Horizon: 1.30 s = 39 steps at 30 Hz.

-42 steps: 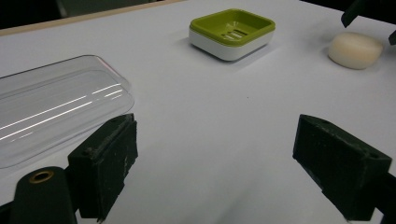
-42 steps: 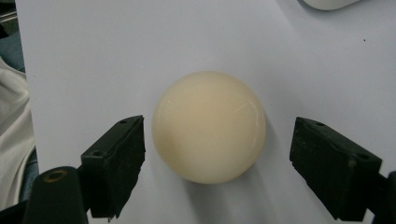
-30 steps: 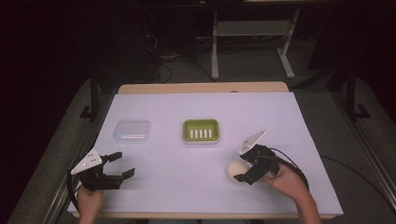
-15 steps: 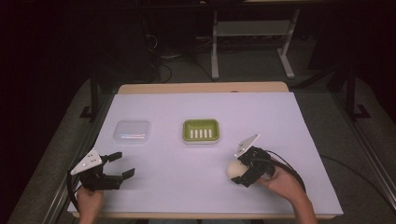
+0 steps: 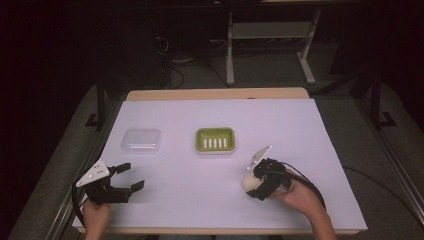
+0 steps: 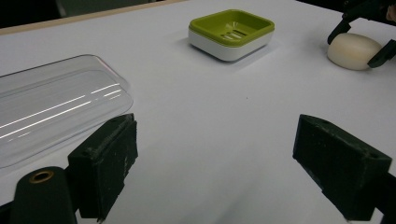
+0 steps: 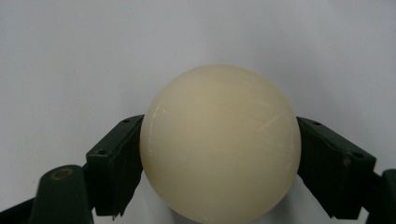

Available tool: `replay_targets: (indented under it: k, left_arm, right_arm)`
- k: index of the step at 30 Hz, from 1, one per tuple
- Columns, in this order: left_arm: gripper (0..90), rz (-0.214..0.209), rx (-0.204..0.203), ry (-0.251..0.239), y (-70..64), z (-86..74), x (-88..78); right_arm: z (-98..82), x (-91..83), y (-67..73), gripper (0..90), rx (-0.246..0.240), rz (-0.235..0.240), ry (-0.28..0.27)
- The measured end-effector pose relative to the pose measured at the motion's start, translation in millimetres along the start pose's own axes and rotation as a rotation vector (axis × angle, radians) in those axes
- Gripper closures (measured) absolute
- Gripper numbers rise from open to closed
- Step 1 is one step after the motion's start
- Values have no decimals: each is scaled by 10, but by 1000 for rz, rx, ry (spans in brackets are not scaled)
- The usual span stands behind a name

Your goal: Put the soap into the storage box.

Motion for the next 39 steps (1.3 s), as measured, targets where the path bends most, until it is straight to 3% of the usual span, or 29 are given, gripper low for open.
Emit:
replay_targets:
  k: [12,15,24,33,39]
  left_arm:
    - [132,12,-11,-8,33,-15,-17]
    - [132,14,-14,-8,33,-18,-20]
    - [132,18,-10,-11,30,-17,-25]
    - [132,28,-16,-22,43,-16,-34]
    - [132,31,-15,-27,48,-16,-38]
  right_arm:
    - [25,-11,-1,226,-10,0,15]
    - [56,-44,-15,226,-4,23,-13]
    - [289,-216,-97,226,-24,58,-64]
    - [445,-203,-196,226,-36,74,-58]
    - [518,-219,-240,227,-43,95,-83]
Point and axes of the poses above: each handheld gripper's, and its own axes: x roughly forward along the jaws, z roughly out of its top, y roughly to its left, the point moved 4 cm from there along x, roughly forward along the jaws, and after that the axes turned 4 degrees about -x, right-handed, at the moved point
